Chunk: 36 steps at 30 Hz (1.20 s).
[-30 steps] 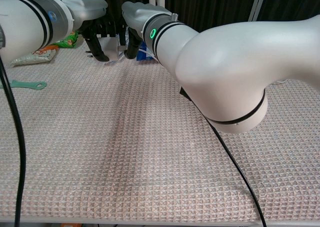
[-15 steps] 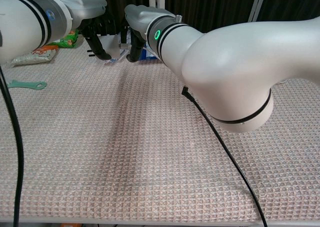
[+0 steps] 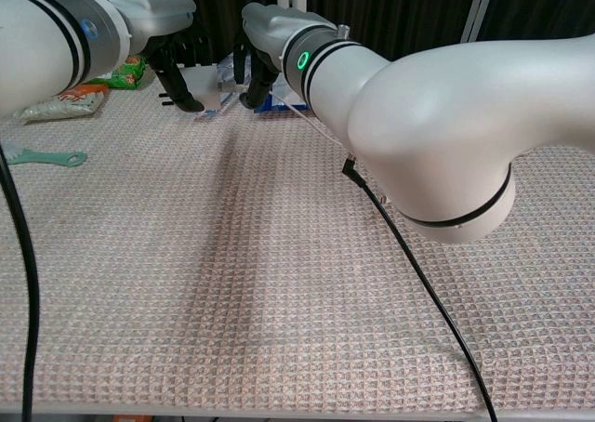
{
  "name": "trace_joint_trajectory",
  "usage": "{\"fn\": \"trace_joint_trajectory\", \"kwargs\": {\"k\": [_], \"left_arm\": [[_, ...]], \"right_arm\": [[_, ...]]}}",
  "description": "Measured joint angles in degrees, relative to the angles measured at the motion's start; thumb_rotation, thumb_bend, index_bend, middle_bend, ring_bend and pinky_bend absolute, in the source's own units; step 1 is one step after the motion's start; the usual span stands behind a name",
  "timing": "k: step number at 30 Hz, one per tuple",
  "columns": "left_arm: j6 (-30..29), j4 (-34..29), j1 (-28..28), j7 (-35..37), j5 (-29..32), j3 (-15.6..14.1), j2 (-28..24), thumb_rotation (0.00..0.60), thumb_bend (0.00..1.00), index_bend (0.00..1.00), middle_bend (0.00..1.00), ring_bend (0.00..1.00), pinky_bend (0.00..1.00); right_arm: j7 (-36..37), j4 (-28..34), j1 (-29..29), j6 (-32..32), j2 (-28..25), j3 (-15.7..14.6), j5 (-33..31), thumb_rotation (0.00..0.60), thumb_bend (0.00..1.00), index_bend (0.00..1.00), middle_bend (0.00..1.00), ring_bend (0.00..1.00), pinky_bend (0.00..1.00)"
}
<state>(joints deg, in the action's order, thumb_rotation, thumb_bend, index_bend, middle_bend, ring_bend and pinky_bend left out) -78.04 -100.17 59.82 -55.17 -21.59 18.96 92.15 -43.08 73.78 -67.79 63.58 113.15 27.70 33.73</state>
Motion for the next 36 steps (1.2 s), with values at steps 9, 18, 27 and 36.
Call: {"fn": "trace_joint_trajectory", "kwargs": {"k": [9,18,27,36], "left_arm": [[-0.04,-0.01,0.15,-0.43,-0.02,-0.07,0.12,0.600,0.23,0.48,0.56,0.35,0.05],[-0.40,0.31,0.43,-1.06,0.22,-0.07,0.56,0.600,0.23,0.48,0.56,0.35,0.05],[-1.11,0.93,0.78,-1.68,0.13,0.03,1.60,0.600,0.23,0.48,0.56,0.35,0.05],[-2.14,1.56,0.93,-2.78,0.03,-0.13,2.15,0.600,0.23,0.48,0.56,0.35,0.05]], "right_arm": [[0.20,-0.56,-0.26,0.26,0.53,0.09,0.30,0.600,0.33,0.56,0.48,0.28,0.08],[0.20,-1.28,-0.64,0.49,1.28,0.26,0.59,0.600,0.33,0.58,0.48,0.28,0.08],[-0.10,-2.28,-1.30,0.43,2.39,0.48,0.67,0.600,0.33,0.58,0.48,0.28,0.08],[-0.56,-2.61,-1.54,0.60,3.01,0.64,0.66,0.600,0.33,0.58,0.48,0.28,0.08]]}}
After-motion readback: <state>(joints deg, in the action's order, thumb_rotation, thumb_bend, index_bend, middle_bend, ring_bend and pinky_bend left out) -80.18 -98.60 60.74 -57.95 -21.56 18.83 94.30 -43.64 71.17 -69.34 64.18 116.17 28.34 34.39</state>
